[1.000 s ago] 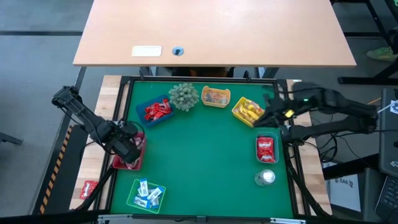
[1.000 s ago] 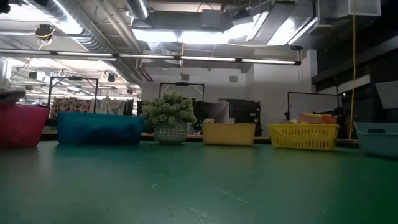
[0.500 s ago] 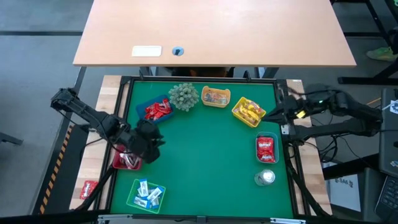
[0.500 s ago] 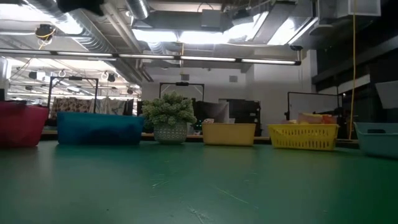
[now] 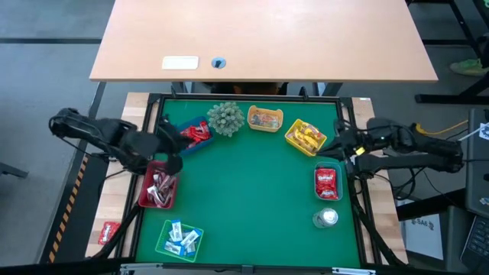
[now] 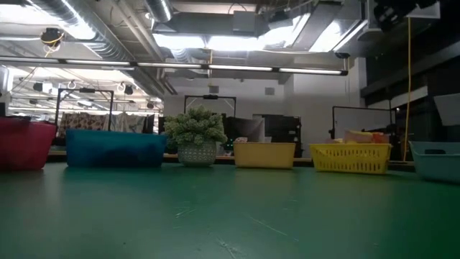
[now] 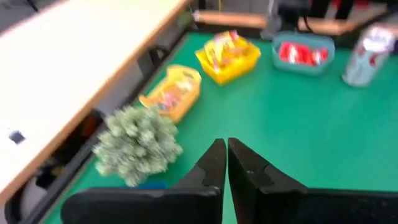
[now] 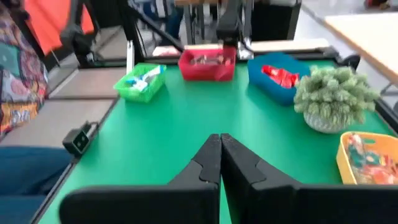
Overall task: Sort candy
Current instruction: Return to Home Position
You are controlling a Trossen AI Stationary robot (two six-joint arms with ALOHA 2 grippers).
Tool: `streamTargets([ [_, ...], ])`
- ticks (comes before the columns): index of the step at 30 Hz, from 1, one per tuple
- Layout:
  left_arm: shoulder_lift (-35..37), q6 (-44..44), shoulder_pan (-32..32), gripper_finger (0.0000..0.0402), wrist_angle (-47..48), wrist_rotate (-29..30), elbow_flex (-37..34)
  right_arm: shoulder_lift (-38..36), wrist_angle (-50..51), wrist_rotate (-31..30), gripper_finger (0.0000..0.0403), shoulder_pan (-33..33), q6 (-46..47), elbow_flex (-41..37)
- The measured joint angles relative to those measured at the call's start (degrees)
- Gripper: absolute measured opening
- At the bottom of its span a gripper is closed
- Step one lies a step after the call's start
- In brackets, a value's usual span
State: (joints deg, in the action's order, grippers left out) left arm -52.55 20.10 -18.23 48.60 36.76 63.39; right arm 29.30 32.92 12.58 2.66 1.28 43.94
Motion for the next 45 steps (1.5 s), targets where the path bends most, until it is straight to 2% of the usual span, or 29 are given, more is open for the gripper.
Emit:
streamTargets([
  [4, 7.4, -2.67, -0.46, 0.0003, -6.25, 2.93, -6.88, -6.03, -4.21, 0.0, 0.0007, 0.0, 0.16, -5.32],
  [14, 29.26, -9.71, 1.25, 0.0001, -36.52, 1.04, -37.71, -18.14, -14.4, 0.03, 0.0007, 0.0, 0.32, -17.84],
  [18, 38.5, -11.61, 3.69, 0.0, -41.06, -1.42, -44.93, -18.93, -17.24, 1.61, 0.0007, 0.0, -0.06, -20.57],
  [25, 52.32, -16.04, 7.58, 0.0, -41.45, -4.93, -51.0, -18.84, -18.64, 3.85, 0.0007, 0.0, -0.05, -24.76],
  [31, 52.3, -19.29, 9.17, 0.0, -43.2, -7.63, -54.7, -18.74, -30.15, 7.74, 0.0007, 0.0, -0.02, -30.78],
  [33, 52.39, -18.95, 9.71, 0.0, -44.4, -10.77, -57.18, -18.73, -32.03, 8.07, 0.0007, 0.0, -0.05, -32.08],
  [37, 52.41, -20.8, 11.0, 0.0, -55.52, -17.59, -62.59, -18.71, -33.92, 8.08, 0.0007, 0.0, 0.06, -33.55],
  [38, 52.38, -21.47, 11.49, 0.0, -55.05, -18.5, -62.98, -18.69, -33.94, 8.2, 0.0007, 0.0, 0.08, -33.75],
  [45, 52.39, -25.2, 16.5, 0.0, -56.71, -19.83, -62.96, -18.69, -36.36, 10.85, 0.0007, -0.02, -0.11, -35.08],
])
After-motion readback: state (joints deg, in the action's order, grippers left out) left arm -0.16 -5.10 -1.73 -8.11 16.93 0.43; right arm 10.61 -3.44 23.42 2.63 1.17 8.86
